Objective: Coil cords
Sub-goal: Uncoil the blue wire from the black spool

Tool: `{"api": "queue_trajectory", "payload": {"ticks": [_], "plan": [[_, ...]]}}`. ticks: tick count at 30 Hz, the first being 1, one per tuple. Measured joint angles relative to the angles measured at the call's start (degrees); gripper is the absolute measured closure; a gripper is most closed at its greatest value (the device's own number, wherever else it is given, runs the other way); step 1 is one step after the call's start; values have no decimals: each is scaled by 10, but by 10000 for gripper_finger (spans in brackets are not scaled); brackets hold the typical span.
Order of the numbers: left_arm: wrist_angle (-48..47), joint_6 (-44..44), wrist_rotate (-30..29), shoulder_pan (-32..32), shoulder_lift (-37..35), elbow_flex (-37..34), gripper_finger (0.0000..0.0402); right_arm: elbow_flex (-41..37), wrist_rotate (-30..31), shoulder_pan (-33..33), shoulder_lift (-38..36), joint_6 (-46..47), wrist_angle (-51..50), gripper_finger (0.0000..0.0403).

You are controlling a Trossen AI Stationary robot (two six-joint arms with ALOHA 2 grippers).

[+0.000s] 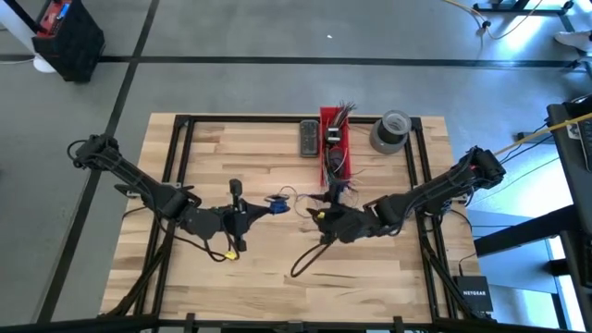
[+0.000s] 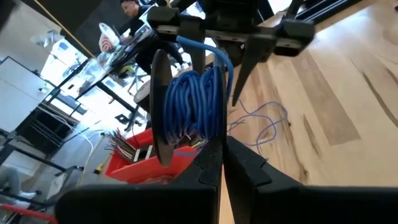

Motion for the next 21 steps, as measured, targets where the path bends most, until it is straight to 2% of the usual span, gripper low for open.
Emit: {"api": "queue_trajectory", "payload": {"ticks": [3, 6, 8, 11, 13, 18, 21], "plan": [[-1, 1, 0, 0, 0, 0, 396, -29, -26, -14, 0, -47, 141, 220], [-1, 3, 0, 1, 0, 0, 396, -44, -44, -42, 0, -43, 194, 224], [-1, 3, 0, 1, 0, 0, 396, -50, -84, -61, 0, -19, 205, 225], [-1, 3, 0, 1, 0, 0, 396, -54, -175, -86, 1, 12, 206, 226], [-2, 3, 0, 1, 0, 0, 396, -56, -204, -97, 4, 25, 208, 226], [-2, 3, 0, 2, 0, 0, 396, -56, -218, -108, 4, 28, 210, 228], [-2, 3, 0, 2, 0, 0, 396, -56, -209, -106, 4, 25, 210, 248]]}}
